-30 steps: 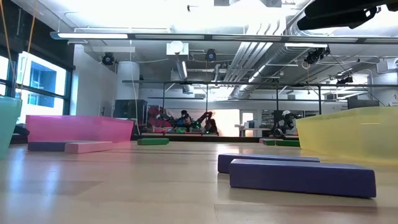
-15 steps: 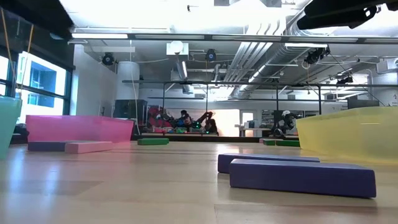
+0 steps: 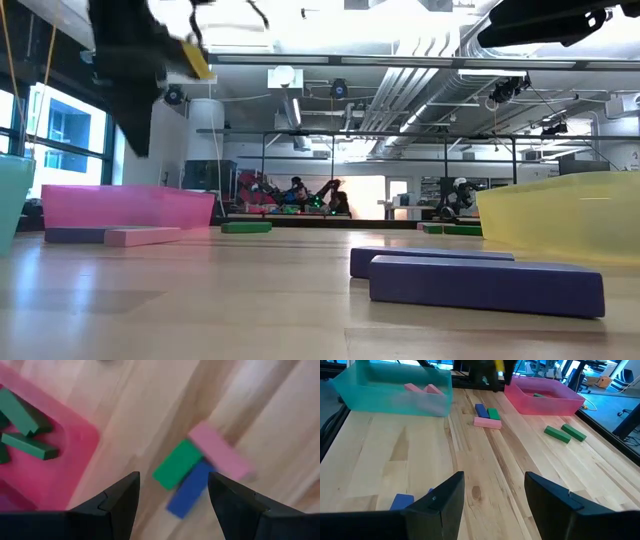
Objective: Sort blocks
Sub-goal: Put the blue block into the yellow bin
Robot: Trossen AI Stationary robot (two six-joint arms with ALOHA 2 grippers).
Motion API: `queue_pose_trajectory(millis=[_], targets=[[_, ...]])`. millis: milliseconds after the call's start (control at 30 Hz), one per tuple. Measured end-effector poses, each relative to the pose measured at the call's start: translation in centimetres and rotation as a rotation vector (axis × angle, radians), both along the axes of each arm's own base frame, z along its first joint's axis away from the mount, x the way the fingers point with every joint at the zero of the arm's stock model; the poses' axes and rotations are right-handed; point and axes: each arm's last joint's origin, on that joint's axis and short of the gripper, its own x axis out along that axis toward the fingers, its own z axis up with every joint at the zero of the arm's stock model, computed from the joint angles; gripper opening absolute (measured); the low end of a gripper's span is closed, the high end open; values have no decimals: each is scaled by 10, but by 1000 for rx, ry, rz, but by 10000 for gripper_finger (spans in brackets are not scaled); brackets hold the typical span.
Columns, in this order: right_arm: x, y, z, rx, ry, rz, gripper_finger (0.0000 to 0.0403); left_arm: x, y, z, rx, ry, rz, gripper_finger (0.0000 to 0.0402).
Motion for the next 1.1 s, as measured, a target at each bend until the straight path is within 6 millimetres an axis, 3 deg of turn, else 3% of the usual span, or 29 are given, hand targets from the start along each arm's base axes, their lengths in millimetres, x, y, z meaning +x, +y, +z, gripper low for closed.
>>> queue_pose_trajectory(millis=[167, 433, 733, 1100], targets=[[0, 0, 0, 3, 2, 3, 193, -8, 26, -24, -153, 140, -96, 220], [0, 0, 0, 16, -2, -2, 193, -28, 41, -59, -265, 224, -66, 220], [0, 0, 0, 10, -2, -3, 193, -20, 39, -79, -312, 37, -158, 220], [0, 0, 0, 9, -3, -4, 193, 21, 41, -82, -177, -342, -148, 220]])
